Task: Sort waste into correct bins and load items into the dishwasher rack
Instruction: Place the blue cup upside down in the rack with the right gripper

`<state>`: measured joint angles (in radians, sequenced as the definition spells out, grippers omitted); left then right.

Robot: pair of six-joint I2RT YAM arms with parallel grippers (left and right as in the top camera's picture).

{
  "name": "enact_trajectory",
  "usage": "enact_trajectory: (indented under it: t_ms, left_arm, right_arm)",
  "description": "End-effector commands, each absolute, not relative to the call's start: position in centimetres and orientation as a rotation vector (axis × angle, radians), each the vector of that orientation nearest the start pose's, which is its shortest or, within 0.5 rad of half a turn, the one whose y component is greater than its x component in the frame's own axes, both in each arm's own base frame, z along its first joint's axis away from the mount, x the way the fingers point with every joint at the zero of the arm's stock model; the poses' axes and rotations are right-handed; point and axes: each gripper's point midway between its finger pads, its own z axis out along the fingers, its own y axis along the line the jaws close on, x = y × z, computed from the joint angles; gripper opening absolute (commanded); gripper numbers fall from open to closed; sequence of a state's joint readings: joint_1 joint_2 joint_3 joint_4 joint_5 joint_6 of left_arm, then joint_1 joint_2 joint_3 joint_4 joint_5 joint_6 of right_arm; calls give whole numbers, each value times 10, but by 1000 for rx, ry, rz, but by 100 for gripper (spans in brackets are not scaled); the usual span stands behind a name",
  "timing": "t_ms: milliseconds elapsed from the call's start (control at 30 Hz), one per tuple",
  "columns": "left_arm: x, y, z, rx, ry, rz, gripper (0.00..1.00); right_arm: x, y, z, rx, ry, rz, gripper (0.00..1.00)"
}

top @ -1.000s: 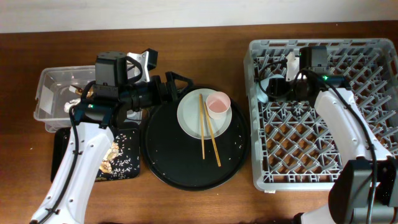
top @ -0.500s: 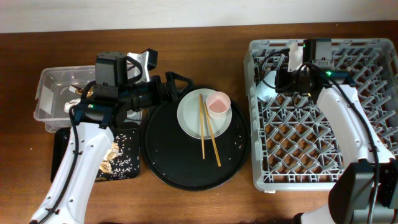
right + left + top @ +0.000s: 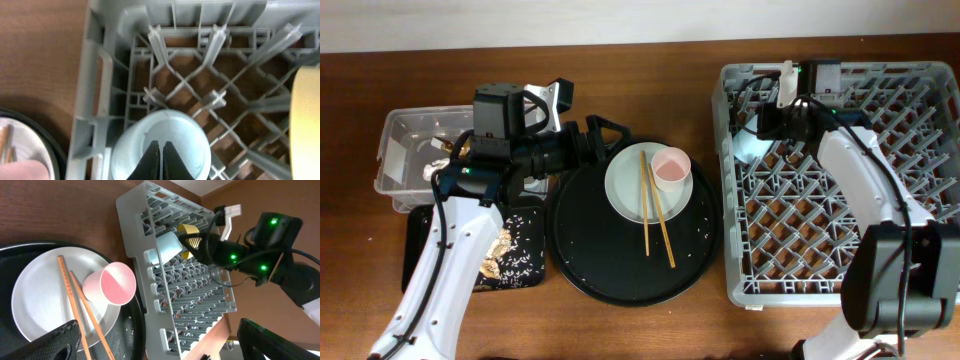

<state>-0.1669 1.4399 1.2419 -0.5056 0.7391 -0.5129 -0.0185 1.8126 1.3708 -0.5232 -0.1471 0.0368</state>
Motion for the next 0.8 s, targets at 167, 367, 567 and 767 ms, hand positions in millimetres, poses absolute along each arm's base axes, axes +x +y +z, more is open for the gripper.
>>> enact_trajectory:
  t_ms: [167,367,567,767]
  left_arm:
    - [367,-178,263,30,2306,-1174,99]
    - [368,-178,263,30,2306,-1174,99]
    - [367,-178,263,30,2306,-1174,99]
    - [367,-178,263,30,2306,-1174,99]
  right_arm:
    - [444,52,117,-57,2614,455,7]
    - [432,55,124,-57,2634,484,7]
    - [431,55,176,-83,2521,464,11]
    - [381,54,235,-81,2518,455,44]
